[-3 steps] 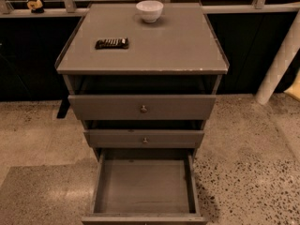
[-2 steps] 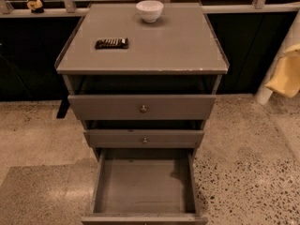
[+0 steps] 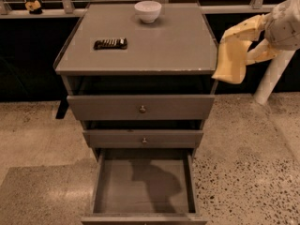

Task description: Pick sponge from bottom drawer and place on counter

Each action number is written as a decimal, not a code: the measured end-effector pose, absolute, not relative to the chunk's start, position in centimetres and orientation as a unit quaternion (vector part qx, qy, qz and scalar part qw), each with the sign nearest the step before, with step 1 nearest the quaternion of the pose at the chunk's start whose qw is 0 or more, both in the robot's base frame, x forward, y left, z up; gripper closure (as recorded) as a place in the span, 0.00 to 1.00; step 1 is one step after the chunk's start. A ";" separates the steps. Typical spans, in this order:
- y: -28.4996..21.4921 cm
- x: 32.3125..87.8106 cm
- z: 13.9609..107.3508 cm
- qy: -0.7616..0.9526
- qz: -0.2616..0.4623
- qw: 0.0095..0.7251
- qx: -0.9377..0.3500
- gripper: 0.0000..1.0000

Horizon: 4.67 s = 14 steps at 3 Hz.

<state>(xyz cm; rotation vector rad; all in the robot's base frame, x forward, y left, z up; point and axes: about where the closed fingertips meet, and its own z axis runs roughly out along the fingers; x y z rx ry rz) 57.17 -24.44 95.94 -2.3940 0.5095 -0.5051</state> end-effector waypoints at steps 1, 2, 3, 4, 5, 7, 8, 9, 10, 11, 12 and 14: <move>-25.7 56.6 96.0 0.204 -0.196 0.313 -0.907 1.00; -27.7 58.1 95.3 0.204 -0.202 0.315 -0.904 1.00; -34.0 58.0 94.1 0.259 -0.203 0.326 -0.886 1.00; -37.7 58.1 93.3 0.310 -0.209 0.325 -0.869 1.00; -40.1 56.5 93.4 0.328 -0.218 0.321 -0.861 1.00; -44.8 53.1 93.4 0.365 -0.238 0.312 -0.844 1.00; -44.2 54.3 93.9 0.358 -0.245 0.312 -0.845 1.00; -40.5 57.4 95.2 0.325 -0.247 0.307 -0.860 1.00; -38.0 59.1 97.3 0.316 -0.250 0.292 -0.867 1.00; -40.6 57.4 97.2 0.336 -0.258 0.287 -0.859 1.00; -38.1 58.4 96.8 0.315 -0.245 0.306 -0.865 1.00; -30.4 59.7 97.5 0.249 -0.223 0.337 -0.880 1.00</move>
Offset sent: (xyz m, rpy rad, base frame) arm 0.1115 0.0657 -0.0208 0.0249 -0.0094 0.1991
